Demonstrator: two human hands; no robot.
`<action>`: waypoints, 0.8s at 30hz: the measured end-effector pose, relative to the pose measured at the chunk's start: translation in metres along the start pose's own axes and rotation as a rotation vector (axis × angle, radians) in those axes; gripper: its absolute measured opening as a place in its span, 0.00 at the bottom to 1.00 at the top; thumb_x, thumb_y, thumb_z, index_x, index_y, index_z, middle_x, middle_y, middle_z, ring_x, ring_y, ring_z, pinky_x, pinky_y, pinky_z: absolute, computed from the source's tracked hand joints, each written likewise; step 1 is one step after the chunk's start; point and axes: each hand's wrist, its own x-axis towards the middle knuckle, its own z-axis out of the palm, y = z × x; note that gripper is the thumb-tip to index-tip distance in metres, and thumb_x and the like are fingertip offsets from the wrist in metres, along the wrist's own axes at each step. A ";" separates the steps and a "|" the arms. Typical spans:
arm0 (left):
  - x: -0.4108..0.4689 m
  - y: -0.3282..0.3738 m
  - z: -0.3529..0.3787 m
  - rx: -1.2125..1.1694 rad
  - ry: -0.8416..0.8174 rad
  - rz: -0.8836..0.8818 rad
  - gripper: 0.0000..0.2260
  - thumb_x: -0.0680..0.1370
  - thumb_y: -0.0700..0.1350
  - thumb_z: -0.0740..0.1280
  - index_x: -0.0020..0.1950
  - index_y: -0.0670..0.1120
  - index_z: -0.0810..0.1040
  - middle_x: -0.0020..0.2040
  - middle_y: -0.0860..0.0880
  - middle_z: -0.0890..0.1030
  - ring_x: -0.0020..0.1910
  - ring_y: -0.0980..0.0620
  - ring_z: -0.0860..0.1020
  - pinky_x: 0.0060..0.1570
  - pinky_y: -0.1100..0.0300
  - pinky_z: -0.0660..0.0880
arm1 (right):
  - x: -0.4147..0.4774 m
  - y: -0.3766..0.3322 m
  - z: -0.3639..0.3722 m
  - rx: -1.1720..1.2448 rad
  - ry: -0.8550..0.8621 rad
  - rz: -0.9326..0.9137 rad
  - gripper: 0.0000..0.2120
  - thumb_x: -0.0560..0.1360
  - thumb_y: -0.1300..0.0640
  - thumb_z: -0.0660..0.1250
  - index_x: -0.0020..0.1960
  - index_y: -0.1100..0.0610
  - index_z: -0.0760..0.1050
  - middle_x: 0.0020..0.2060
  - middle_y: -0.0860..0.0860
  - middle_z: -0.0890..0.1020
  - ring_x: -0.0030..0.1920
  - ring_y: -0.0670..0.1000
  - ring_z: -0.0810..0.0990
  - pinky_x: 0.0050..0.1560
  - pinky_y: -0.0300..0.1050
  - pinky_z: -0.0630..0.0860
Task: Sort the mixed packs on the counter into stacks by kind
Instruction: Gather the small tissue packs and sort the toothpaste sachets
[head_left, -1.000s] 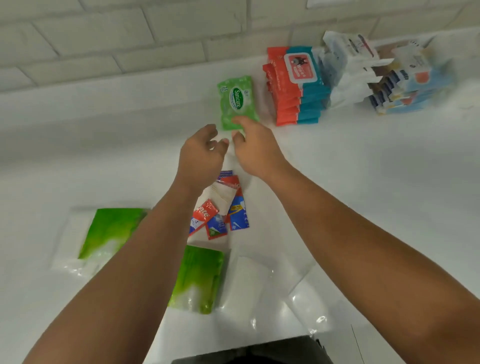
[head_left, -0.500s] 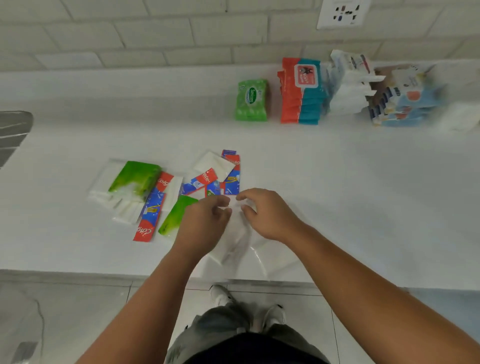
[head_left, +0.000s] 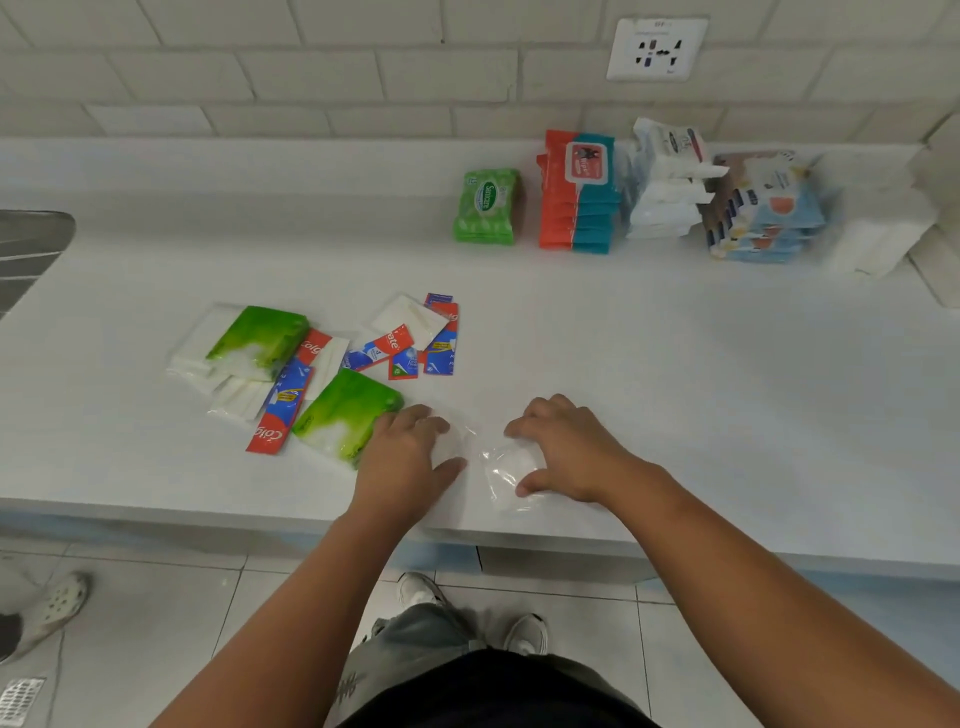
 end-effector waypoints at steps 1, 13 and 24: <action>0.002 0.001 -0.001 0.012 -0.005 0.008 0.22 0.75 0.56 0.72 0.66 0.50 0.78 0.69 0.50 0.77 0.68 0.45 0.71 0.69 0.52 0.68 | -0.001 0.000 -0.001 0.032 -0.004 0.033 0.35 0.68 0.40 0.75 0.71 0.46 0.69 0.62 0.47 0.73 0.65 0.52 0.68 0.63 0.49 0.68; 0.026 0.012 -0.013 -0.017 0.057 -0.088 0.19 0.79 0.36 0.64 0.69 0.48 0.75 0.58 0.44 0.83 0.54 0.43 0.80 0.51 0.53 0.77 | 0.011 0.018 -0.015 0.830 0.274 0.389 0.06 0.76 0.59 0.69 0.47 0.62 0.77 0.39 0.53 0.77 0.40 0.53 0.75 0.41 0.45 0.70; 0.041 0.012 -0.045 -0.290 0.272 -0.165 0.11 0.83 0.46 0.62 0.54 0.40 0.78 0.43 0.44 0.80 0.40 0.45 0.75 0.40 0.56 0.69 | 0.012 0.010 -0.006 1.019 0.669 0.130 0.09 0.69 0.65 0.78 0.43 0.52 0.85 0.43 0.48 0.75 0.38 0.39 0.74 0.43 0.29 0.69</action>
